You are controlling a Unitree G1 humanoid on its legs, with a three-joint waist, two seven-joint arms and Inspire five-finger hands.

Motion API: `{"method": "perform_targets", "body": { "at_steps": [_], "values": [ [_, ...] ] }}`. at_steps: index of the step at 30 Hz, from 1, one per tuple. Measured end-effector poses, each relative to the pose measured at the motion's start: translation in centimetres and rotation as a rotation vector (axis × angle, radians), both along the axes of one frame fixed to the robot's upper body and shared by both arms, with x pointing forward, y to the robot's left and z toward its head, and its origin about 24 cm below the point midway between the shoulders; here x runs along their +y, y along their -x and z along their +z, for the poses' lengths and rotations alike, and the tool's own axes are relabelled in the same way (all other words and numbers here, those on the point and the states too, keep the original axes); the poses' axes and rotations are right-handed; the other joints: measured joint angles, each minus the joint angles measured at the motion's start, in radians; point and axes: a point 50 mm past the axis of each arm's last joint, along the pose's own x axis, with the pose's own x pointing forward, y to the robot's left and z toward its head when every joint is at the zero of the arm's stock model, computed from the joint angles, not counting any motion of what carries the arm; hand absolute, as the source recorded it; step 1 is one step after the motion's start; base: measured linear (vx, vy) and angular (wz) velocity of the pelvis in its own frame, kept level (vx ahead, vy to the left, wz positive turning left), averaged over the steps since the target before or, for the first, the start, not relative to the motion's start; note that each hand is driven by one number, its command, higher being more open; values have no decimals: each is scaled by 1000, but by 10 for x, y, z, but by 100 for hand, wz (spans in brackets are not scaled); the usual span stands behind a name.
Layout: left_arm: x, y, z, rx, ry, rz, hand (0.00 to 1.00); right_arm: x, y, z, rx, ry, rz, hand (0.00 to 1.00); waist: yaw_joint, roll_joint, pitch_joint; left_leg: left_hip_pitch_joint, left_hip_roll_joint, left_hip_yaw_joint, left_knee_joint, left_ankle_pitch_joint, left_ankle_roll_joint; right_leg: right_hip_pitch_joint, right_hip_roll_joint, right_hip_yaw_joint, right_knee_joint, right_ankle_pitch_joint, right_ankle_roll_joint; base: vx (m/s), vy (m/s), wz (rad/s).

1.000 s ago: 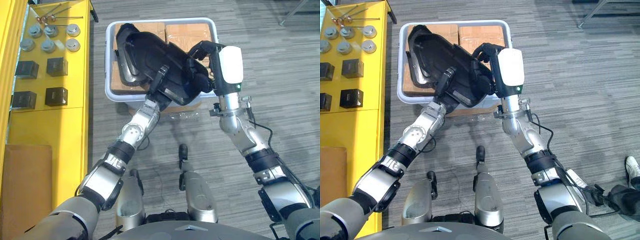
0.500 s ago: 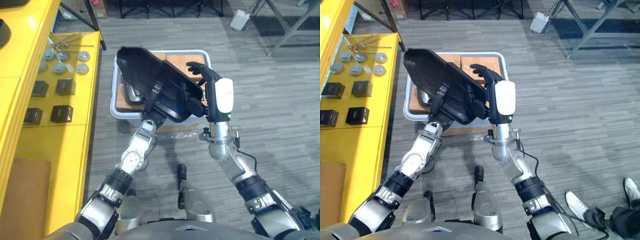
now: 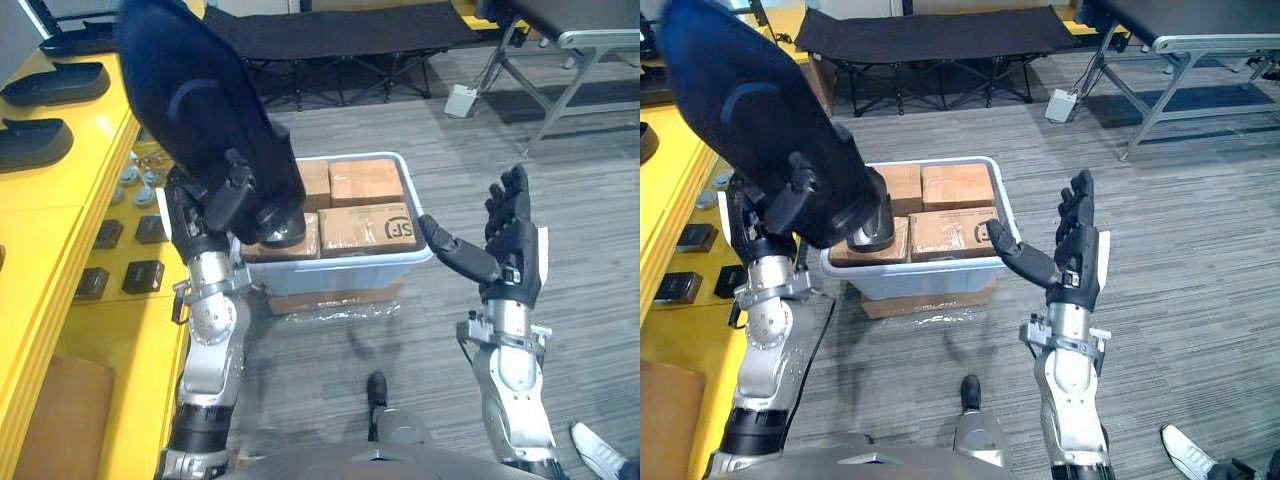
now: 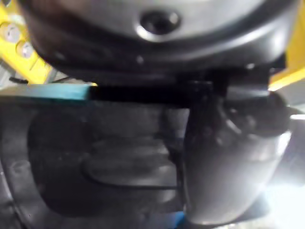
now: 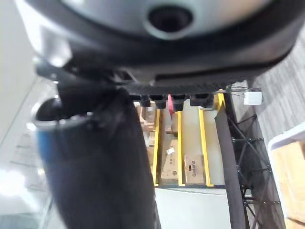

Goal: Walk over and take three plastic housings, then place them on the shelf

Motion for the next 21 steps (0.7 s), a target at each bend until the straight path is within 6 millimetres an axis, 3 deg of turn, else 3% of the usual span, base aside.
{"method": "perform_targets", "body": {
  "at_steps": [10,15,18,21],
  "values": [
    [9,36,-49,239,16,-70,0,5,29,-27,131,-159,58,100,0,5,-4,10,-3,17,-9,-1,0,-5,0,14,4,6,-1,5,20,-6],
    [21,45,-38,197,2,-52,0,15,21,-47,229,-235,139,100,33,8,-7,-24,-20,-47,-8,13,10,1,-22,-46,-1,3,-4,-39,8,37],
    [34,54,-23,136,-5,11,0,32,11,-64,335,-220,223,100,79,16,-12,-46,-28,-104,-9,30,12,13,-35,-102,-1,2,-4,-30,-20,53],
    [52,68,-22,117,45,96,0,48,4,-66,364,-148,301,100,119,23,-30,-58,-32,-160,-10,38,10,37,-43,-161,-1,-11,-1,-5,-33,51]
  ]
}}
